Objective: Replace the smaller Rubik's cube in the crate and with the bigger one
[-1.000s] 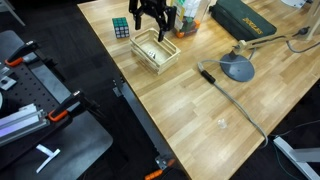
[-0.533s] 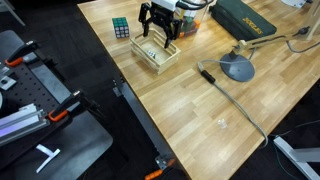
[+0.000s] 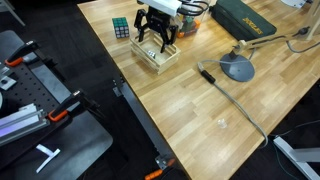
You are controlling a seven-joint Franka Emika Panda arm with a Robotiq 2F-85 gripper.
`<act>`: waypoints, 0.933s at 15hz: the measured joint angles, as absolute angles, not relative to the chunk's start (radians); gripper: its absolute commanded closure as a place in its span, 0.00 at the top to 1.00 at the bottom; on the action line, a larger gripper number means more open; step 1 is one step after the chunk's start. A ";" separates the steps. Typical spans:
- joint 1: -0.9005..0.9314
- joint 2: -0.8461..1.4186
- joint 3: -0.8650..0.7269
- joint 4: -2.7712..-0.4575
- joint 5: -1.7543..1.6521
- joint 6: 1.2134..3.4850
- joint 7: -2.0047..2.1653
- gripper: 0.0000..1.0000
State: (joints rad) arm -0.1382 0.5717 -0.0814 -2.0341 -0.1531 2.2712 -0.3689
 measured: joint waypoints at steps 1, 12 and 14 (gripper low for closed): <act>-0.138 0.572 -0.081 -2.033 -0.161 2.265 -0.375 1.00; -0.155 0.591 -0.082 -2.016 -0.189 2.240 -0.389 1.00; -0.166 0.591 -0.082 -2.012 -0.188 2.240 -0.390 1.00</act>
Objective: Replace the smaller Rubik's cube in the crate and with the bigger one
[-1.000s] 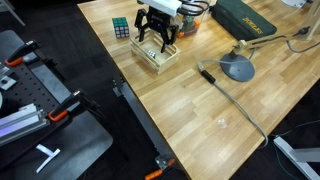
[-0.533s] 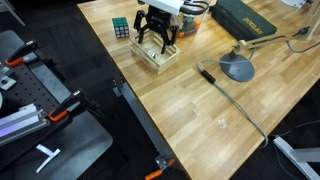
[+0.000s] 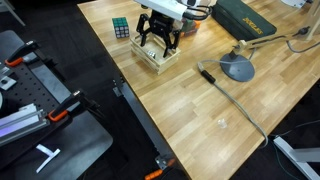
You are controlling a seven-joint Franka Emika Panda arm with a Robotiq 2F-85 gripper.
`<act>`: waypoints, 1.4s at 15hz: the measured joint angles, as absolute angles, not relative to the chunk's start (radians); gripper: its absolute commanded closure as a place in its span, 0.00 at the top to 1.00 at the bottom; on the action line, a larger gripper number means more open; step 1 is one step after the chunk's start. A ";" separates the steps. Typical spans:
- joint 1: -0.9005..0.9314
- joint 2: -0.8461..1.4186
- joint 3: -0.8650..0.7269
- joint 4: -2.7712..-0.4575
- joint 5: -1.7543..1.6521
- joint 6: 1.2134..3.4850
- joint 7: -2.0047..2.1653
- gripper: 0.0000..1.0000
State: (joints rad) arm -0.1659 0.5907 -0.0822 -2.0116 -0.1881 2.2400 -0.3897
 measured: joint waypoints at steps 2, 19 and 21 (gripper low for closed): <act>-0.174 0.591 -0.082 -2.007 -0.187 2.240 -0.392 1.00; -0.183 0.643 -0.052 -1.996 -0.155 2.237 -0.419 1.00; -0.183 0.652 -0.048 -1.992 -0.145 2.237 -0.420 1.00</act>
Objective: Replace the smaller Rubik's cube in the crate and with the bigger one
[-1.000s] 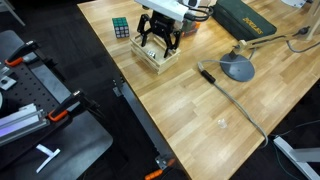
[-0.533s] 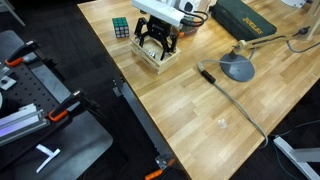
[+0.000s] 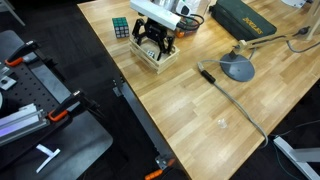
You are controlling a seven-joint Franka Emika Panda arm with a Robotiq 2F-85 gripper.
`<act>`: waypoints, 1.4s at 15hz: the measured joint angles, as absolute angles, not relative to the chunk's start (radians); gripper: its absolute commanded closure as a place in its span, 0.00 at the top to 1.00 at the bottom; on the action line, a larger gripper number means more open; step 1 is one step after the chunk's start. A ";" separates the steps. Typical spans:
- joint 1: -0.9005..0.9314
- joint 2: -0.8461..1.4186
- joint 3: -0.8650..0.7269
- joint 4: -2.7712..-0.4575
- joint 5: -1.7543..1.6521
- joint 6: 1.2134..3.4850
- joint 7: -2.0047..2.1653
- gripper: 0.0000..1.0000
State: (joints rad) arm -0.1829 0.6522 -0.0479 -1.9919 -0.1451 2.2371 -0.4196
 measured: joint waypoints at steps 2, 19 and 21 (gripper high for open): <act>-0.184 0.656 -0.047 -1.986 -0.141 2.231 -0.426 1.00; -0.191 0.650 -0.030 -1.953 -0.089 2.178 -0.478 0.09; -0.191 0.650 -0.030 -1.953 -0.088 2.178 -0.478 0.08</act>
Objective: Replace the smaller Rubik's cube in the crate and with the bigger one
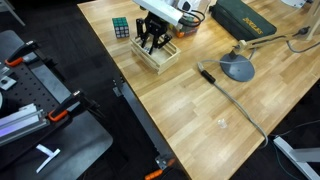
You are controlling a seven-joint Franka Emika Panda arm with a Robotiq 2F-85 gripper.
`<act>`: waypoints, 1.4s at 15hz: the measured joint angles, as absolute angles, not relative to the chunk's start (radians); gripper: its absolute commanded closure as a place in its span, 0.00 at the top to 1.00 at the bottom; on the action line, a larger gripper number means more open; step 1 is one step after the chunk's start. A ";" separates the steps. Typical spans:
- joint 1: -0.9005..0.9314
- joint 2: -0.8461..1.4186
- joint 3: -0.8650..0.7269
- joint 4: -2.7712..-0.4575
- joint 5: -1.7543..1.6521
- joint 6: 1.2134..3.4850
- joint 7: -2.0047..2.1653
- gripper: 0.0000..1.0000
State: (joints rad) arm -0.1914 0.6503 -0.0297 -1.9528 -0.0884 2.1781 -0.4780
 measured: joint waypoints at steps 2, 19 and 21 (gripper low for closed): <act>-0.192 0.650 -0.030 -1.951 -0.088 2.181 -0.478 0.08; -0.213 0.390 -0.211 -2.097 -0.155 2.450 -0.244 0.08; -0.220 0.387 -0.253 -2.117 -0.158 2.474 -0.163 0.08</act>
